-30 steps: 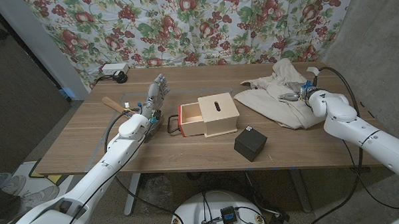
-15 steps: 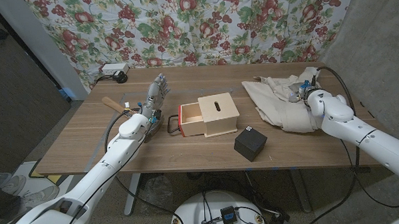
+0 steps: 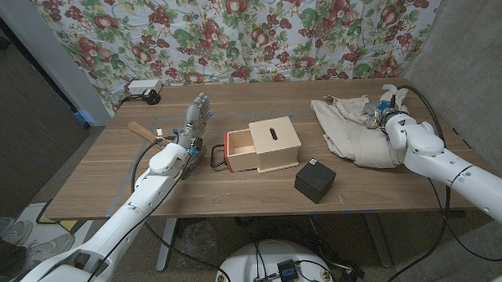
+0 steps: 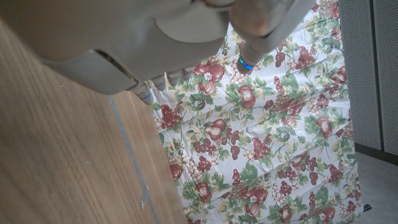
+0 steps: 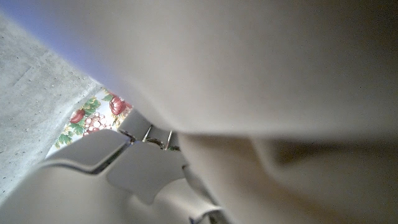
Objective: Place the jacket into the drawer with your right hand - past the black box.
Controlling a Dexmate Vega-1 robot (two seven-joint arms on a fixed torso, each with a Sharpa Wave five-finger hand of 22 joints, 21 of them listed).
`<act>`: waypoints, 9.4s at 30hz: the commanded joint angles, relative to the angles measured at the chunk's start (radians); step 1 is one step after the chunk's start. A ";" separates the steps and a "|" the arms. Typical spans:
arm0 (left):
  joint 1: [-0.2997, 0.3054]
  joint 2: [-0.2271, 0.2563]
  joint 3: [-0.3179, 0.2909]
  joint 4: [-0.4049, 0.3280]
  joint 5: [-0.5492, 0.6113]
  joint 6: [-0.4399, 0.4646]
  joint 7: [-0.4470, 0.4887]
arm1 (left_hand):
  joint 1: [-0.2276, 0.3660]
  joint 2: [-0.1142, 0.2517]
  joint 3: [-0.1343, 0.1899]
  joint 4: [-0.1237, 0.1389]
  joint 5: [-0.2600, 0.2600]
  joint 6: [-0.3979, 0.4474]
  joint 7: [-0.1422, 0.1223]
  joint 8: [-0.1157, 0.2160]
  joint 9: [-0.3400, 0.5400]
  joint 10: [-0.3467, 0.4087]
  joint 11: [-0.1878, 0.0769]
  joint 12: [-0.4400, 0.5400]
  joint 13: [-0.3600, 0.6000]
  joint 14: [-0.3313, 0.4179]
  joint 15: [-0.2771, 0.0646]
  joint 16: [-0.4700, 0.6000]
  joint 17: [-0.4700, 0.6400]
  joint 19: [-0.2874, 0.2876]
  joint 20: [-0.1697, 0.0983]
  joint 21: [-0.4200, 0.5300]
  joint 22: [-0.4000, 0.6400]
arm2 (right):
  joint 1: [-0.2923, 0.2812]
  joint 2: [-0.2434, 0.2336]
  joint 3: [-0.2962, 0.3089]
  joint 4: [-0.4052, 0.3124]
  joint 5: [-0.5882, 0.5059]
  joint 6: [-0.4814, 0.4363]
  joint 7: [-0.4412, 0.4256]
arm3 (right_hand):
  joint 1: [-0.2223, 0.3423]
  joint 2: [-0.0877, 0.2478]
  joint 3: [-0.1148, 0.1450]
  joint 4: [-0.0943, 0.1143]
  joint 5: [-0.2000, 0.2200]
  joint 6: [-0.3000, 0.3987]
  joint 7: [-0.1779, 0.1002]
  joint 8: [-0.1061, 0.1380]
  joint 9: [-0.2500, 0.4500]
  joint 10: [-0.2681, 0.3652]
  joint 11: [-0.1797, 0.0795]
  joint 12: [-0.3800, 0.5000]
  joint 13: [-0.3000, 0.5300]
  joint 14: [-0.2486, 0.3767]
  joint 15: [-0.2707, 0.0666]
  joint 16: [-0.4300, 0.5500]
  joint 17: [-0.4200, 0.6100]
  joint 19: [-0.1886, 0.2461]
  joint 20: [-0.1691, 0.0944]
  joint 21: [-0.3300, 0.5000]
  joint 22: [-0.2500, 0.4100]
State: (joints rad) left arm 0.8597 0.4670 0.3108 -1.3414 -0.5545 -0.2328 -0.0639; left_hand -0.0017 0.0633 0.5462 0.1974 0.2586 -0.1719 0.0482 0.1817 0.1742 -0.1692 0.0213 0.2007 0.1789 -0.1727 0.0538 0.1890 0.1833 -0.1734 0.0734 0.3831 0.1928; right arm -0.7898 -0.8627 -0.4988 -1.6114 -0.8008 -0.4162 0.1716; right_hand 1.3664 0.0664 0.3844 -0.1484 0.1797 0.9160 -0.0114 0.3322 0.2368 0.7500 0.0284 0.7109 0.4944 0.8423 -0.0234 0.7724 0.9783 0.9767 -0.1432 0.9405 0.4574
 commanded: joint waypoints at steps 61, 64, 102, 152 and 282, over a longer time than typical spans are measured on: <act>0.034 0.011 -0.018 -0.049 -0.011 -0.019 -0.009 | 0.001 0.127 0.011 0.001 -0.001 -0.129 -0.003 0.003 0.004 -0.136 0.005 0.000 0.006 -0.129 0.005 0.002 0.002 -0.023 0.002 -0.008 0.004 | -0.132 -0.043 0.202 -0.258 -0.031 0.077 -0.104 | 0.118 0.067 -0.032 0.002 0.016 0.145 0.056 -0.006 0.032 0.066 0.009 0.018 0.013 0.116 -0.187 -0.063 0.024 -0.028 -0.084 0.087 0.001; 0.033 0.010 -0.017 -0.046 -0.011 -0.019 -0.012 | 0.001 0.127 0.011 0.001 -0.001 -0.129 -0.003 0.003 0.004 -0.135 0.006 0.001 0.006 -0.129 0.005 0.002 0.002 -0.024 0.002 -0.009 0.004 | -0.134 -0.044 0.206 -0.264 -0.037 0.077 -0.102 | 0.119 0.066 -0.033 0.003 0.017 0.147 0.057 -0.007 0.033 0.065 0.010 0.016 0.014 0.117 -0.187 -0.065 0.025 -0.029 -0.084 0.090 0.000; 0.034 0.012 -0.032 -0.043 -0.022 -0.036 -0.026 | 0.001 0.127 0.012 0.001 -0.002 -0.128 -0.003 0.004 0.004 -0.135 0.005 0.000 0.006 -0.128 0.005 0.002 0.002 -0.021 0.001 -0.011 0.004 | -0.113 -0.036 0.248 -0.330 -0.079 0.101 -0.069 | 0.125 0.065 -0.044 0.008 0.021 0.161 0.054 -0.014 0.039 0.077 0.009 0.008 0.020 0.136 -0.186 -0.087 0.043 -0.037 -0.084 0.125 -0.012; 0.059 0.019 -0.043 -0.076 -0.024 -0.041 -0.020 | 0.001 0.127 0.012 0.000 -0.002 -0.127 -0.002 0.003 0.004 -0.134 0.005 0.000 0.006 -0.127 0.005 0.002 0.002 -0.020 0.002 -0.015 0.004 | -0.119 -0.015 0.314 -0.461 -0.134 0.134 -0.049 | 0.135 0.065 -0.056 0.010 0.026 0.172 0.057 -0.025 0.049 0.088 0.009 -0.005 0.030 0.150 -0.183 -0.110 0.072 -0.049 -0.084 0.164 -0.034; 0.037 0.022 -0.075 0.012 -0.071 -0.084 -0.092 | 0.002 0.127 0.013 0.000 -0.002 -0.126 -0.001 0.003 0.004 -0.132 0.005 0.000 0.005 -0.126 0.003 0.002 0.002 -0.016 0.002 -0.022 0.004 | 0.125 0.191 0.202 -0.604 -0.123 0.447 -0.009 | 0.148 0.062 -0.082 0.017 0.039 0.189 0.045 -0.049 0.084 0.101 -0.002 -0.042 0.071 0.161 -0.183 -0.166 0.133 -0.091 -0.085 0.243 -0.109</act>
State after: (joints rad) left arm 0.8971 0.4834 0.2399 -1.3320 -0.6218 -0.3156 -0.1491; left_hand -0.0017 0.0633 0.5544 0.1974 0.2586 -0.1719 0.0482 0.1818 0.1742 -0.1692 0.0213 0.2007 0.1789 -0.1727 0.0538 0.1890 0.1813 -0.1734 0.0733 0.3624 0.1928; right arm -0.6779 -0.6887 -0.2851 -2.2091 -0.9515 -0.0065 0.1543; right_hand 1.4022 0.0306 0.3034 -0.1333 0.2149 1.0661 0.0110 0.2779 0.3167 0.8448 0.0260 0.6717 0.5614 0.9205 -0.0485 0.6126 1.1088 0.9215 -0.0949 1.1773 0.3477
